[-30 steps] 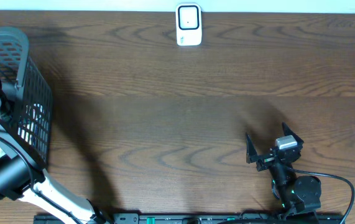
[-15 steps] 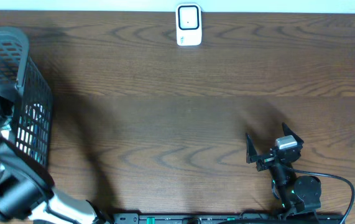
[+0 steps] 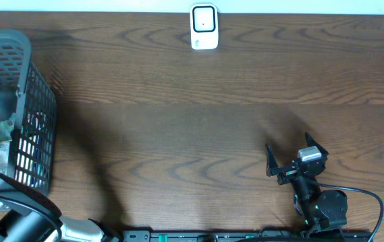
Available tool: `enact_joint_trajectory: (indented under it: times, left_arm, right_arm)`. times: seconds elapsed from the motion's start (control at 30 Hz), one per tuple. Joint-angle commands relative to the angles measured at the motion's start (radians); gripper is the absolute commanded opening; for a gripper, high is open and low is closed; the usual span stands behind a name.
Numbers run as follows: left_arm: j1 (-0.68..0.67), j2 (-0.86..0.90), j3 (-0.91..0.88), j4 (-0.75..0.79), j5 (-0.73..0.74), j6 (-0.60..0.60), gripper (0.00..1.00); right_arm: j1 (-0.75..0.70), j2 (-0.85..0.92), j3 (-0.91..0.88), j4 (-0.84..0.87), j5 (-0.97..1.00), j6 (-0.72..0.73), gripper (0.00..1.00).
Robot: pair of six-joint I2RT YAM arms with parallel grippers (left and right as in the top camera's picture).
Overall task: Scan the item barcode
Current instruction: 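Grasp the white snack bag in the basket with the left gripper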
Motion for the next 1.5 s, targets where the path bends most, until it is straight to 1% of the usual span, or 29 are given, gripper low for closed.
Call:
enact_joint_trajectory:
  times: [0.0, 0.07, 0.17, 0.6, 0.67, 0.77, 0.83, 1.0, 1.13, 1.17, 1.2, 1.23, 1.27, 1.33, 1.37, 1.47]
  left_arm:
    - [0.053, 0.013, -0.056, 0.037, 0.002, -0.084, 0.98]
    - [0.064, 0.013, -0.070, 0.062, 0.047, -0.081, 0.98]
    - [0.068, 0.013, -0.100, 0.122, 0.126, -0.014, 0.98]
    - [0.068, 0.013, -0.262, 0.337, 0.132, 0.007, 0.98]
    - [0.068, 0.013, -0.277, 0.372, 0.164, 0.039, 0.98]
    - [0.068, 0.013, -0.309, 0.457, 0.264, 0.124, 0.98]
    - [0.068, 0.013, -0.329, 0.496, 0.301, 0.138, 0.98]
    - [0.068, 0.031, -0.348, 0.529, 0.305, 0.138, 0.98]
    - [0.068, 0.071, -0.348, 0.529, 0.310, 0.139, 0.88]
    - [0.068, 0.081, -0.348, 0.529, 0.317, 0.143, 0.83]
    - [0.068, 0.098, -0.348, 0.533, 0.339, 0.166, 0.68]
    - [0.068, 0.103, -0.348, 0.537, 0.342, 0.175, 0.49]
    - [0.068, 0.103, -0.347, 0.539, 0.341, 0.176, 0.35]
    - [0.070, 0.096, -0.341, 0.539, 0.342, 0.175, 0.19]
    - [0.070, 0.087, -0.337, 0.539, 0.342, 0.175, 0.08]
    - [0.070, 0.040, -0.324, 0.535, 0.373, 0.175, 0.08]
  right_arm:
    - [0.007, -0.004, -0.001, -0.004, 0.005, 0.009, 0.99]
    - [0.007, -0.004, -0.001, -0.004, 0.005, 0.009, 0.99]
    - [0.007, -0.004, -0.001, -0.004, 0.005, 0.009, 0.99]
    - [0.007, -0.004, -0.001, -0.004, 0.005, 0.009, 0.99]
    - [0.007, -0.004, -0.001, -0.004, 0.005, 0.009, 0.99]
    - [0.007, -0.004, -0.001, -0.004, 0.005, 0.009, 0.99]
    - [0.007, -0.004, -0.001, -0.004, 0.005, 0.009, 0.99]
    - [0.007, -0.004, -0.001, -0.004, 0.005, 0.010, 0.99]
    - [0.007, -0.004, -0.001, -0.004, 0.005, 0.009, 0.99]
    - [0.007, -0.004, -0.001, -0.004, 0.005, 0.009, 0.99]
    - [0.007, -0.004, -0.001, -0.004, 0.005, 0.009, 0.99]
    - [0.007, -0.004, -0.001, -0.004, 0.005, 0.009, 0.99]
    - [0.007, -0.004, -0.001, -0.004, 0.005, 0.009, 0.99]
    - [0.007, -0.004, -0.001, -0.004, 0.005, 0.009, 0.99]
    - [0.007, -0.004, -0.001, -0.004, 0.005, 0.009, 0.99]
    - [0.007, -0.004, -0.001, -0.004, 0.005, 0.009, 0.99]
